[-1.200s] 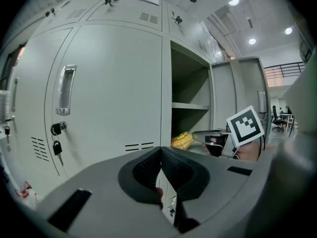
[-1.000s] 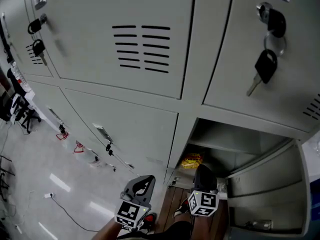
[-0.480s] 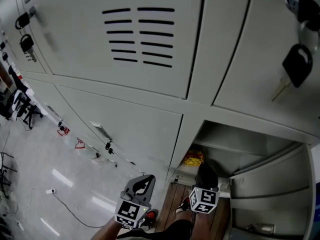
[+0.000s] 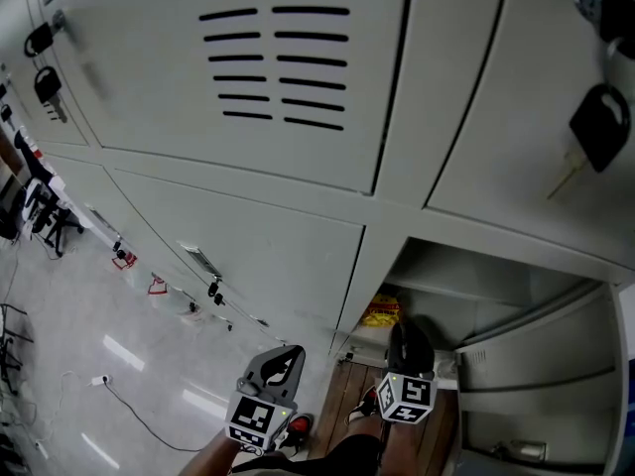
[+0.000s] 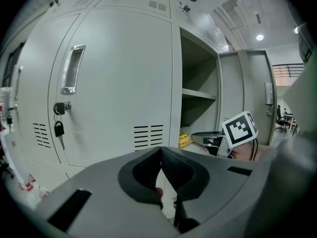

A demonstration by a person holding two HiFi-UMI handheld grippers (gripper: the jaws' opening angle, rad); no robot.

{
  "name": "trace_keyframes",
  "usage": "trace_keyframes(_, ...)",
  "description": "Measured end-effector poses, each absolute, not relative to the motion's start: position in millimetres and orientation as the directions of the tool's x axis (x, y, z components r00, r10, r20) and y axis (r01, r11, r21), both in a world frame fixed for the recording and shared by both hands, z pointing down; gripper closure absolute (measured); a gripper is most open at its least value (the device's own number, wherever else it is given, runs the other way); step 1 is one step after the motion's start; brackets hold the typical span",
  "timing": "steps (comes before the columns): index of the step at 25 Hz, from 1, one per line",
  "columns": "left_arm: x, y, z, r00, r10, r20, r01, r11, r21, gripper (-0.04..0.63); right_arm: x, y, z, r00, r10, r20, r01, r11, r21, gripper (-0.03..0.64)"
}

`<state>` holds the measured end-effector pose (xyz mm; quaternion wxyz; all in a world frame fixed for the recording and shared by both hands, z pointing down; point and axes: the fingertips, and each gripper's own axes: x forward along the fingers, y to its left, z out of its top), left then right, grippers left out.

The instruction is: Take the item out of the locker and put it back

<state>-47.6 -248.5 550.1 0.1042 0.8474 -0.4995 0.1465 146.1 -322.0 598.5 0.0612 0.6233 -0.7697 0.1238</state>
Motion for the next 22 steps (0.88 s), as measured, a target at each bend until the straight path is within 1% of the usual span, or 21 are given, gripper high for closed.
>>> trace_keyframes(3,-46,-249,550,0.462,-0.815,0.35,-0.876,-0.482,0.034,0.572,147,-319,597,-0.224,-0.946,0.235,-0.971,0.197,-0.132,0.494)
trace_keyframes(4,-46,-249,550,0.464,-0.814,0.349,-0.875,-0.483,0.035,0.572,147,-319,596,-0.231,-0.945,0.232,-0.97,0.204,-0.135,0.455)
trace_keyframes(5,-45,-248,550,0.465,-0.814,0.349,-0.874,-0.484,0.035,0.572,146,-319,595,-0.236,-0.944,0.23,-0.969,0.209,-0.134,0.431)
trace_keyframes(16,-43,-243,545,0.48,-0.809,0.339,-0.866,-0.5,0.033,0.572,143,-313,583,-0.238,-0.943,0.231,-0.97,0.218,-0.107,0.431)
trace_keyframes(22,-42,-238,522,0.506,-0.812,0.293,-0.853,-0.522,0.025,0.572,145,-303,561,-0.218,-0.955,0.203,-0.975,0.206,-0.083,0.433)
